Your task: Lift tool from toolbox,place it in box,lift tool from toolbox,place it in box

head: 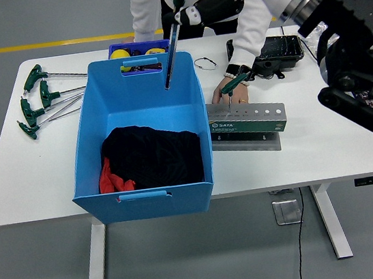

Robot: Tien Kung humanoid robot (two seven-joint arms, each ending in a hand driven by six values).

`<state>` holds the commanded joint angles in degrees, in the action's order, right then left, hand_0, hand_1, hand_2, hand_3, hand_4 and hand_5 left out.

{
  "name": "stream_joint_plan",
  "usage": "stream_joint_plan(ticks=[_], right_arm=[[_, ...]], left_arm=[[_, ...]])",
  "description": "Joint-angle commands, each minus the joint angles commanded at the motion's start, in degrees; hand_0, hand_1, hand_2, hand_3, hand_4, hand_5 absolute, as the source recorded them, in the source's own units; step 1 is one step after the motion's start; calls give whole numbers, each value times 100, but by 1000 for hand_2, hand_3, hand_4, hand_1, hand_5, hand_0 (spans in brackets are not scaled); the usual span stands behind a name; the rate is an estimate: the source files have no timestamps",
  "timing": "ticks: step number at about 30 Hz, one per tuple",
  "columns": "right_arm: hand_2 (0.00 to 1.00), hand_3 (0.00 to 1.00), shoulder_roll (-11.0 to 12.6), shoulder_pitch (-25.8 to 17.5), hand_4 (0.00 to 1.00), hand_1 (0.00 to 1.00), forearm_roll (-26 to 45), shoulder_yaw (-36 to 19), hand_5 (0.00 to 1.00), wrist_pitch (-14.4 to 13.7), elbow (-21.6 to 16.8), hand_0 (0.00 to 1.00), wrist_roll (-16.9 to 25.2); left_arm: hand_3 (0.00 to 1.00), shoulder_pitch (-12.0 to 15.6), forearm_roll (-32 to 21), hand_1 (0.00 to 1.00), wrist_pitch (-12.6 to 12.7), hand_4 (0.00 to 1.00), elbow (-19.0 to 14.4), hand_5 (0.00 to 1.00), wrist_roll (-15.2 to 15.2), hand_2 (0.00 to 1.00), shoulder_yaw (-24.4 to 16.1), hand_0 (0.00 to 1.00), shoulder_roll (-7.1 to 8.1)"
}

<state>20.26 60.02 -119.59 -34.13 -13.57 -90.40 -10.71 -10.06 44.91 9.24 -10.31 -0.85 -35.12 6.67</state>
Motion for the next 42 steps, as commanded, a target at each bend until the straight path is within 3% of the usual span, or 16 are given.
stream_joint_plan(ticks=[6, 10, 19, 20, 25, 26, 31, 32, 42], right_arm=[[2, 2, -320, 83, 993, 2, 54, 1031, 508, -31, 208, 2, -65], [17, 4, -517, 112, 987, 2, -187, 1612, 509, 43, 631, 2, -229], [68, 51, -645, 213, 981, 2, -302, 2009, 513, 252, 1049, 49, -323], [347, 407, -658, 230, 998, 234, -340, 2015, 520, 257, 1077, 368, -319], [347, 407, -716, 272, 998, 234, -442, 2016, 520, 200, 1148, 368, -304], [509, 481, -733, 277, 998, 425, -430, 2016, 517, 195, 1161, 525, -296], [509, 481, -808, 298, 998, 425, -403, 2029, 517, 220, 1223, 525, -261], [558, 492, -816, 298, 998, 498, -401, 2031, 523, 224, 1228, 563, -256], [576, 496, -778, 213, 998, 516, -327, 2037, 530, 338, 1308, 586, -233]], left_arm=[[676, -17, 92, 760, 19, 693, 0, 628, 14, 738, -83, 745, -6], [674, -28, 142, 760, 45, 693, 0, 628, 13, 734, -136, 745, -8], [671, -33, 317, 755, 38, 694, 0, 628, 53, 733, -262, 743, -5], [670, -32, 336, 756, 34, 692, 0, 625, 59, 732, -271, 742, -4], [670, -27, 397, 756, 24, 692, 0, 625, 78, 732, -312, 742, 0], [671, -25, 421, 755, 22, 692, 0, 626, 84, 731, -329, 741, 2], [671, -21, 512, 755, 17, 692, 0, 626, 105, 731, -399, 741, 8], [670, -20, 529, 754, 16, 693, 0, 628, 108, 730, -413, 742, 9], [670, -18, 608, 752, 16, 691, 0, 623, 120, 729, -475, 740, 16]])
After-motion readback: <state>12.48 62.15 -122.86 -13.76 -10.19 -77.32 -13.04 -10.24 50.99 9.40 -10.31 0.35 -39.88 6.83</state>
